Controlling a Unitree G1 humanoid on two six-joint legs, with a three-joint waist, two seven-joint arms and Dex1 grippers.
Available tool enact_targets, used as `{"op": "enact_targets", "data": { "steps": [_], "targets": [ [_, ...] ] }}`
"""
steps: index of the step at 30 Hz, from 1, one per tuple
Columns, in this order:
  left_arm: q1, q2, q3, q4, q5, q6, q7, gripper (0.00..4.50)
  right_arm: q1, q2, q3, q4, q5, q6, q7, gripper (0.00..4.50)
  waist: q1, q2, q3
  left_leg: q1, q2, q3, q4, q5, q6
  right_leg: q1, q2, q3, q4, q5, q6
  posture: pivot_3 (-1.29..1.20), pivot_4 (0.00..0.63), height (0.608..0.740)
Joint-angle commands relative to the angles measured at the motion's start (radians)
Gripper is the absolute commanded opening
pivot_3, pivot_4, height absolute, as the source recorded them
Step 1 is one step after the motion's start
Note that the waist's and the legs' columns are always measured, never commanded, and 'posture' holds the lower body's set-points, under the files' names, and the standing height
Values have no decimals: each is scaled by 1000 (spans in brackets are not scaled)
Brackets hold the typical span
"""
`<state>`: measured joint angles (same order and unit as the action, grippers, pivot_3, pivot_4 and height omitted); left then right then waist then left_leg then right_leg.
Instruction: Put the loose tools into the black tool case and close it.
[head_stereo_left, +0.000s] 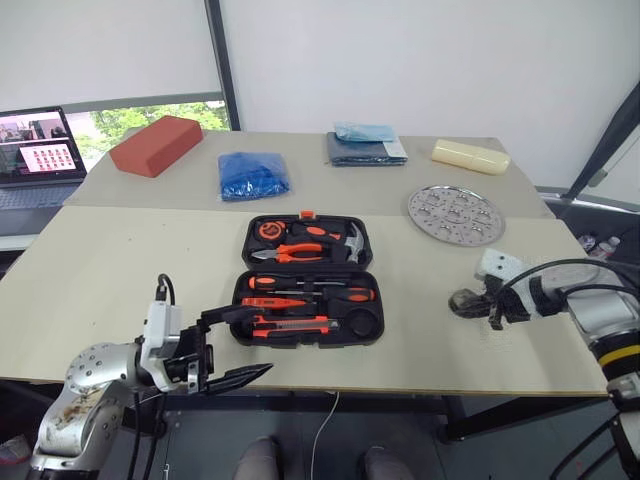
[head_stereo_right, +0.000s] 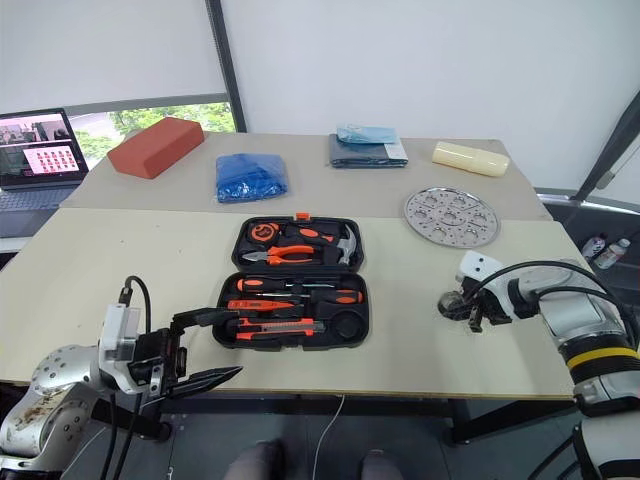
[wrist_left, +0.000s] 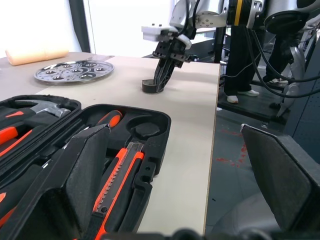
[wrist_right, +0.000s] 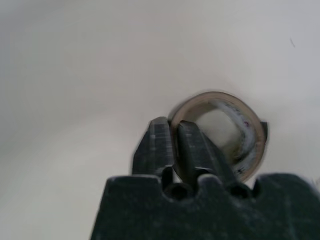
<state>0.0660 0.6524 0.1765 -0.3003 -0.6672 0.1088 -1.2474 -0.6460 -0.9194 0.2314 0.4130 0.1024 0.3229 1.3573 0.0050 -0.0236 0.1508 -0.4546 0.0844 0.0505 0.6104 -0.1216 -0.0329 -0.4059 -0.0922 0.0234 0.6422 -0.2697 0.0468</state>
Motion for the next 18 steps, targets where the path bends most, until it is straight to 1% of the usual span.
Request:
{"op": "enact_targets", "data": {
  "steps": [1,4,6,8,10,13,17,18],
  "targets": [
    [14,3,21,-33,-2,-18,6,4500,-35,54,-72,-209,172,133,77,68,-9,0,0,0,0,0,0,0,0,0,0,0,0,1,0,0,150,740],
    [28,4,24,-44,-2,-15,15,4500,-61,85,-46,-402,283,344,92,68,-11,1,1,1,1,-1,-1,0,0,0,1,0,2,4,-3,0,150,740],
    [35,7,24,-48,-1,-13,19,4500,-73,101,-2,-495,303,441,75,68,-11,1,1,1,1,-1,0,0,0,-1,1,0,3,4,-4,0,150,740],
    [34,8,22,-47,2,-11,22,4500,-72,119,36,-540,295,487,42,68,-8,0,1,0,1,0,-1,0,0,-1,1,0,3,3,-6,0,150,740],
    [28,8,17,-45,5,-10,25,4500,-62,152,62,-551,284,511,-1,68,-5,0,1,1,1,0,0,0,0,-1,0,0,2,1,-10,0,150,740],
    [20,5,8,-45,12,-9,34,4500,-42,188,113,-538,241,491,-48,68,-3,0,1,0,1,0,0,-3,-5,-1,0,0,2,1,-11,0,150,740],
    [8,6,1,-38,17,-6,36,4500,-50,242,126,-481,206,460,-119,68,-4,-1,1,0,1,0,1,-2,-3,-1,0,0,3,2,-11,0,150,740],
    [3,6,-2,-35,20,-6,35,4500,-51,241,140,-471,193,451,-120,68,-4,-1,1,0,1,0,1,0,-1,-1,1,0,3,2,-11,0,150,740]
  ]
}}
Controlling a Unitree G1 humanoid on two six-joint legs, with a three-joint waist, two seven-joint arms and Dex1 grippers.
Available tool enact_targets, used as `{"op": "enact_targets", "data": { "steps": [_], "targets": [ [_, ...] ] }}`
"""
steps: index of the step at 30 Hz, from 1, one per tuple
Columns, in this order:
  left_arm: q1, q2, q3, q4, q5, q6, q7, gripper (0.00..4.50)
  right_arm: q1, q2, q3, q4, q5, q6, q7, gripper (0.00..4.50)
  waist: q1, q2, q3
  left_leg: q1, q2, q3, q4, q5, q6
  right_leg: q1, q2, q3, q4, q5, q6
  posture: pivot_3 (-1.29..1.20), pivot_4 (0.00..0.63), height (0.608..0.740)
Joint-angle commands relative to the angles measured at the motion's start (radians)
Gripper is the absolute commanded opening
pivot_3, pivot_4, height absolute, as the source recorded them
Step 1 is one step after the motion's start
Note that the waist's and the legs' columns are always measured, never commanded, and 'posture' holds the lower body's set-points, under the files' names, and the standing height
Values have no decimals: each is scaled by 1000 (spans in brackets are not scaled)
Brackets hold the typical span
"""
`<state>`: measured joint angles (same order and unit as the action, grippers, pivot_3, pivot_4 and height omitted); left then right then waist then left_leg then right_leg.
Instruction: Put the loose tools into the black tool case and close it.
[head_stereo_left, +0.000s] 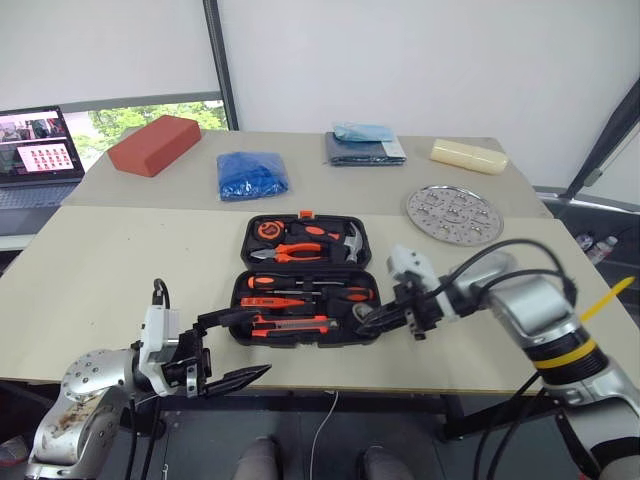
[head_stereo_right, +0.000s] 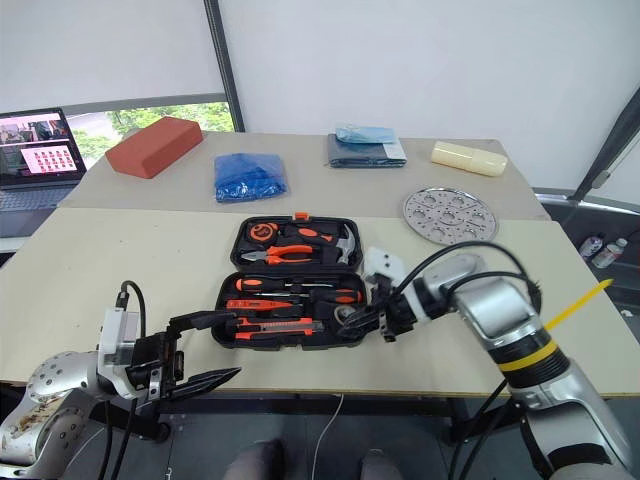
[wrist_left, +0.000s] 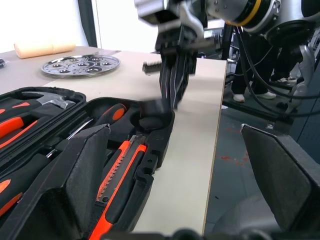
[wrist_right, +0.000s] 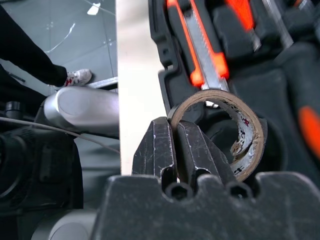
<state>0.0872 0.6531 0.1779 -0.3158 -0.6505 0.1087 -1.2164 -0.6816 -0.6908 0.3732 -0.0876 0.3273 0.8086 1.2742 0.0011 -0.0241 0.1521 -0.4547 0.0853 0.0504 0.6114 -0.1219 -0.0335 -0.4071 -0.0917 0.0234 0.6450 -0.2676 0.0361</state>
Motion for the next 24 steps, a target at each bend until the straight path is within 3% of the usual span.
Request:
{"op": "enact_targets", "data": {
  "steps": [1,11,12,13,17,21,24],
  "targets": [
    [-21,5,-4,-18,5,-5,5,4500,-15,12,6,35,-42,-36,-41,68,0,0,0,0,0,0,0,0,0,0,0,0,0,0,0,0,150,740],
    [-48,75,25,47,7,20,-40,4500,-50,-42,87,27,-118,-58,18,68,0,0,0,0,0,0,0,0,0,-1,0,0,1,0,0,0,150,740],
    [-51,80,26,53,6,20,-43,4500,-55,-37,85,26,-114,-52,18,773,2,0,0,0,0,0,0,0,0,-1,0,0,1,0,0,0,150,740],
    [-53,84,27,56,6,21,-46,4500,-62,-38,91,22,-109,-42,29,842,3,0,0,0,0,0,0,0,-1,-1,0,0,0,0,0,0,150,740],
    [-62,82,28,65,13,20,-44,4500,-80,-20,75,40,-85,-46,50,2238,2,0,0,0,0,1,-1,-2,-4,-1,0,0,0,0,-1,0,150,740],
    [-66,77,57,66,1,30,-12,4500,-99,-21,-57,67,43,-124,163,3558,1,0,0,-1,0,1,-2,0,0,-2,0,0,1,2,2,0,150,740],
    [-70,78,94,95,-5,50,27,4500,-129,-42,-133,191,49,-239,198,3558,1,-1,1,-1,0,1,-1,0,0,-3,0,0,1,3,4,0,150,740]
  ]
}}
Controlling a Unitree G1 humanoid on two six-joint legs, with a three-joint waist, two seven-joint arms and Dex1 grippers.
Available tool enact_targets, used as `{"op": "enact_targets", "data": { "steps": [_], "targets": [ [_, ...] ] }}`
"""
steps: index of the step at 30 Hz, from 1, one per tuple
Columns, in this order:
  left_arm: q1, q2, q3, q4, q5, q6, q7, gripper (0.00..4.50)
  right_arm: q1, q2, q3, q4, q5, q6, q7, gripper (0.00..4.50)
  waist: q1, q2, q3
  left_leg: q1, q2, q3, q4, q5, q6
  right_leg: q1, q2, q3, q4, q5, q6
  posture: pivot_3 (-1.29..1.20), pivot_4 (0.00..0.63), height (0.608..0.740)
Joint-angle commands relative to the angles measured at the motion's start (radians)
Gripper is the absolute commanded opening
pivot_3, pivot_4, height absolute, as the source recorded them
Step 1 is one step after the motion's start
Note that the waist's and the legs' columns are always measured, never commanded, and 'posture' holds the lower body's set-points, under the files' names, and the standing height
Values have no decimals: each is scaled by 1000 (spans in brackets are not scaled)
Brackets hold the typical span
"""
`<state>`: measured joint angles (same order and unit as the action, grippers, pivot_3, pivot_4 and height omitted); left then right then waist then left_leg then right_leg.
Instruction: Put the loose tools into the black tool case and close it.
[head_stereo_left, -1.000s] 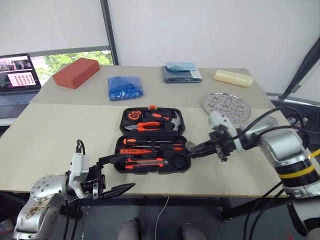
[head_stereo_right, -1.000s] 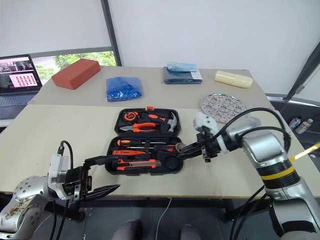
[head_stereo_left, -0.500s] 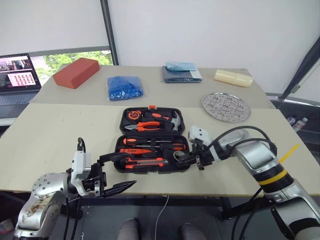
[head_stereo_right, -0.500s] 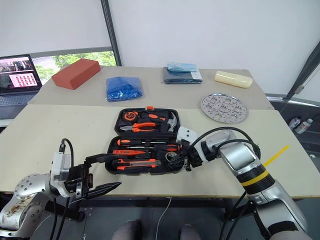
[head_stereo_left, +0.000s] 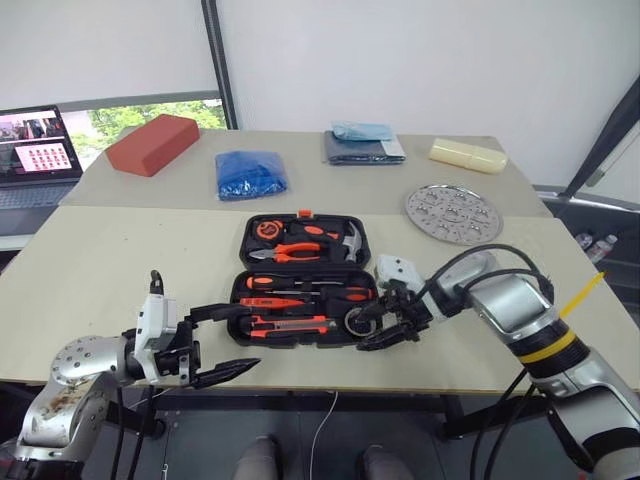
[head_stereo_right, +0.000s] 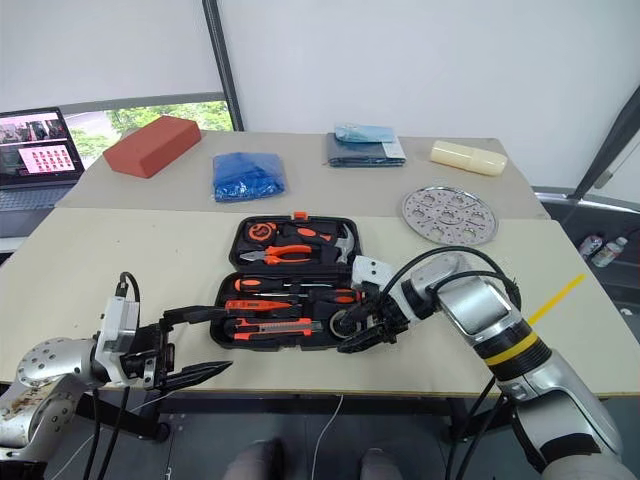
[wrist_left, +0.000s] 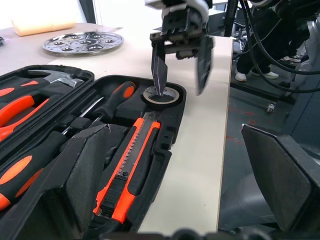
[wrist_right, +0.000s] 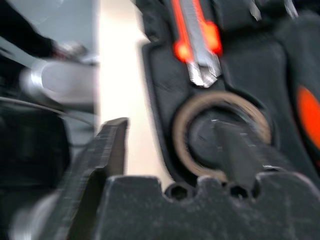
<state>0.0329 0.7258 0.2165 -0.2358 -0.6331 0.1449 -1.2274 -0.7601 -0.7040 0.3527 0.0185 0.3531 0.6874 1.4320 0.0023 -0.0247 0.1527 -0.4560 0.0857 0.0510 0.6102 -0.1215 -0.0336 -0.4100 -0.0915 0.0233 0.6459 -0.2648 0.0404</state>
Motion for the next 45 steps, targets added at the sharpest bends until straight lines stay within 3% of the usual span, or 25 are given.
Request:
{"op": "enact_targets", "data": {
  "steps": [1,2,5,13,14,22,28,33,38,42,45],
  "targets": [
    [-28,0,67,40,-8,27,79,4500,-59,-27,-128,144,9,-159,32,3558,-1,0,0,0,0,0,0,0,0,0,0,0,0,0,0,0,150,740],
    [-42,-4,75,68,10,41,120,3983,-67,-24,-138,200,-3,-178,19,3601,1,0,0,0,0,0,0,0,0,0,0,0,0,0,0,0,150,740],
    [-124,-13,75,199,99,75,276,3069,-87,17,-162,441,-107,-370,-119,2932,3,-1,0,2,0,0,0,0,0,1,0,0,0,-2,-3,0,150,740],
    [-405,-70,-18,515,273,102,461,224,-145,151,-162,873,-306,-813,-420,189,-1,-4,3,1,-1,-1,-1,2,-1,2,1,0,0,2,3,0,150,740],
    [-426,-77,-34,538,284,100,453,107,-154,166,-161,906,-321,-849,-438,90,-2,-4,3,1,-1,-1,-1,2,-1,2,1,0,0,2,3,0,150,740],
    [-539,-138,-174,658,326,120,301,107,-182,294,-167,996,-343,-920,-425,90,-17,-4,3,1,-1,-1,-3,2,-2,2,2,0,1,3,3,0,150,740],
    [-544,-170,-213,644,323,89,194,107,-50,261,-173,736,-293,-789,-299,90,-4,-3,3,0,-1,-1,-2,2,-2,3,1,0,0,2,4,0,150,740],
    [-542,-178,-211,635,333,86,185,107,83,223,-199,504,-264,-675,-307,90,0,-3,3,0,-1,-2,-2,2,-2,2,1,-1,1,2,4,0,150,740],
    [-524,-149,-177,613,336,157,229,107,138,186,-240,452,-271,-665,-350,90,1,-3,3,0,-1,-2,-1,2,-2,3,1,-1,1,2,4,0,150,740],
    [-502,-100,-127,595,323,171,240,1168,148,151,-304,391,-181,-549,-319,0,-2,-3,3,0,-1,-2,0,2,-2,3,1,-1,1,2,4,0,150,740],
    [-507,-1,-108,519,323,355,271,2312,124,65,-323,299,-137,-295,-295,803,-3,-5,4,0,-1,-2,-1,2,-2,3,1,-1,1,2,4,0,150,740]
  ]
}}
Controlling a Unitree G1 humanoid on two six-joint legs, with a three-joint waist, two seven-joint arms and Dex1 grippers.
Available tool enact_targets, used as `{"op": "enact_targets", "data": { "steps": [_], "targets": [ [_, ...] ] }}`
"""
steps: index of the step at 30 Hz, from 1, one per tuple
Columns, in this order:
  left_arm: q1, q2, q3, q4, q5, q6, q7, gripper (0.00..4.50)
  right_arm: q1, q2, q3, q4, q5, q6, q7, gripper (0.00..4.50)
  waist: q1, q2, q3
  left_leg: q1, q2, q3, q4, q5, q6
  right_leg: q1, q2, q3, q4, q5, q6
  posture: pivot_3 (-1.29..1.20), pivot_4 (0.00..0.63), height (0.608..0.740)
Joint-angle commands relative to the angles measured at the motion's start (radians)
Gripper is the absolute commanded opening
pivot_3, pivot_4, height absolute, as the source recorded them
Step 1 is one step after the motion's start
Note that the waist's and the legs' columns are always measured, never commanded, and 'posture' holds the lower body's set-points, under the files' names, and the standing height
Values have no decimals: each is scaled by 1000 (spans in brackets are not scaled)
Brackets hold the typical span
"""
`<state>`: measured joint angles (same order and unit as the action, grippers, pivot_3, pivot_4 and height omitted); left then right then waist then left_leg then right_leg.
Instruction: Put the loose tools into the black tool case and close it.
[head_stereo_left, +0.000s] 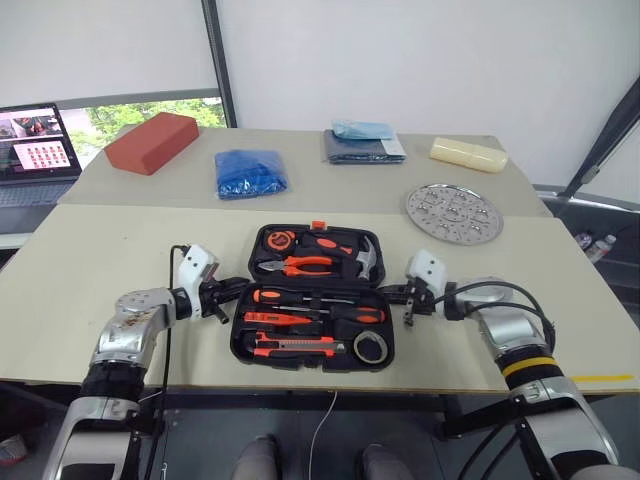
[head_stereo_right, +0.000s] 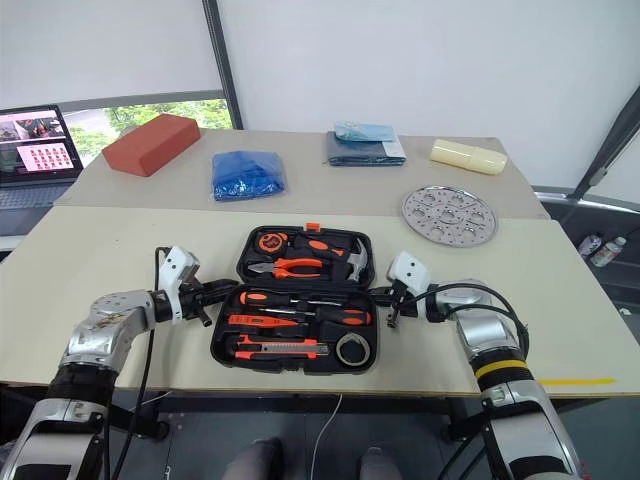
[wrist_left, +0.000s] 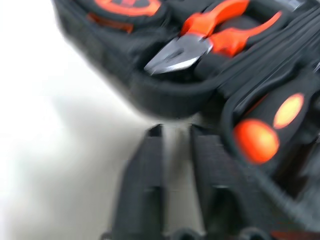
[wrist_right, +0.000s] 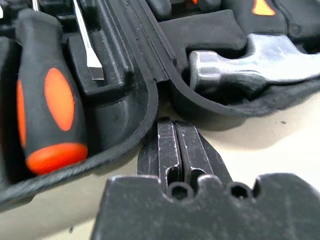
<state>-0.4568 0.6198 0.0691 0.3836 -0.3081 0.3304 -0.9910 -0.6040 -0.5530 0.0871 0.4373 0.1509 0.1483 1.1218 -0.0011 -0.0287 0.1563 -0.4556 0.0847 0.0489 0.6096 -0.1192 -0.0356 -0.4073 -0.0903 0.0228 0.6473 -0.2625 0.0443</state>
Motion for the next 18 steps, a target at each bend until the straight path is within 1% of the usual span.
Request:
{"op": "enact_targets", "data": {
  "steps": [1,3,4,5,6,8,10,12,15,18],
  "targets": [
    [-24,136,32,-119,8,230,47,2680,-44,-110,-54,-147,61,338,-7,1141,-1,-1,1,0,0,0,0,0,0,0,0,0,0,0,0,0,150,740],
    [-68,145,44,-124,-33,311,54,3560,-97,-174,45,-188,-10,539,-8,1948,-2,-1,2,0,0,0,0,0,0,-1,0,0,1,0,0,0,150,740],
    [-97,140,46,-115,-39,347,73,3784,-125,-188,82,-201,-16,612,10,2140,0,-1,2,0,0,0,0,0,0,-1,0,0,1,0,0,0,150,740],
    [-129,129,47,-104,-47,380,85,4195,-163,-176,91,-190,-6,681,-4,2566,1,-1,2,0,0,0,0,0,0,-1,-1,0,1,0,-1,0,150,740],
    [-163,116,50,-91,-54,424,102,4481,-204,-151,84,-163,6,745,-32,2851,1,-1,2,0,0,0,1,0,-1,-2,0,0,1,0,-1,0,150,740],
    [-233,89,49,-54,-62,534,139,4481,-288,-95,62,-86,13,853,-99,2851,-1,-1,2,0,0,0,1,1,-1,-2,0,0,1,1,-1,0,150,740],
    [-301,56,43,5,-59,613,180,4481,-356,-54,62,-5,3,911,-139,2851,-5,-1,2,-1,0,-1,2,2,0,-2,0,0,2,2,-1,0,150,740],
    [-353,22,36,59,-43,624,214,4481,-414,-12,45,76,6,938,-187,2851,-8,-1,2,-1,0,-1,2,2,0,-2,0,0,2,2,0,0,150,740],
    [-411,-17,16,144,7,563,278,4481,-466,22,59,154,-11,900,-231,2851,-8,-1,2,-2,-1,-1,0,2,1,-3,0,0,1,2,0,0,150,740],
    [-448,-32,-10,187,12,588,257,4481,-504,48,69,217,-23,879,-258,2851,-9,-1,2,-8,-1,-2,0,2,1,-8,0,0,2,2,0,0,150,740]
  ]
}}
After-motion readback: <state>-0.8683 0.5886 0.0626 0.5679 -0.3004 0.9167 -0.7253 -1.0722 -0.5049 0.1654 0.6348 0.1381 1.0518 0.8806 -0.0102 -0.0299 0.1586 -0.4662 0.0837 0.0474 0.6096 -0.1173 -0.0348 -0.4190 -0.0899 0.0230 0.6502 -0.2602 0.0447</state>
